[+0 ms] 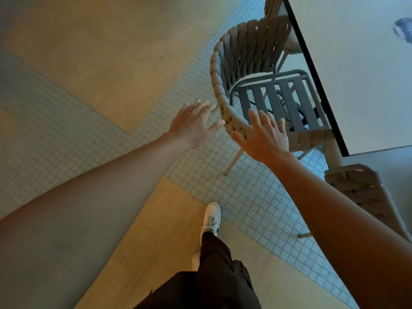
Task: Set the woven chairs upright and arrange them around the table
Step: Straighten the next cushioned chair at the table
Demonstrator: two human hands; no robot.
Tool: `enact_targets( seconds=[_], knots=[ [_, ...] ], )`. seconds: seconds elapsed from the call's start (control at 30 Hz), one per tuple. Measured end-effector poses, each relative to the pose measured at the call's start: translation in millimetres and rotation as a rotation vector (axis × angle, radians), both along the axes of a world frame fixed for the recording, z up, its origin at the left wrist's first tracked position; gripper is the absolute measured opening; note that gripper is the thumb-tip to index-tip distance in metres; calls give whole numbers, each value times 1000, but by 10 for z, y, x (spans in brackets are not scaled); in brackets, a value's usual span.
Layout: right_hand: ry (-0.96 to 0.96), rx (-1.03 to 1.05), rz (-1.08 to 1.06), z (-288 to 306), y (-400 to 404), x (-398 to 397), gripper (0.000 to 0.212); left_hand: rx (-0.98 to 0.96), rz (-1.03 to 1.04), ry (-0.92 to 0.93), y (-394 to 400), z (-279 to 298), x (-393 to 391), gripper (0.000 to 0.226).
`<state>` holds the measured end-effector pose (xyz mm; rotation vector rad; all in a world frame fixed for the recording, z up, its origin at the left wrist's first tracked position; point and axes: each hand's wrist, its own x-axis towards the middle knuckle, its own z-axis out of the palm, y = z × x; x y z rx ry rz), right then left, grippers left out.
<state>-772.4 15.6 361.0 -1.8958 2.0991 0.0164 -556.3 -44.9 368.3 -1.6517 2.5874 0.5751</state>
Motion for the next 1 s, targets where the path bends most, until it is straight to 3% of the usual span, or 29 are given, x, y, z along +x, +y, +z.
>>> enact_targets(
  seconds=[0.47,1.0],
  knots=[
    [45,57,49,-14,-1638,418,97,15,12,3,-1667,-52,448,80],
    [44,-21,-220,247,-3388,1391,92,-63,-280,-24,-3959,208,1309,77]
  ],
)
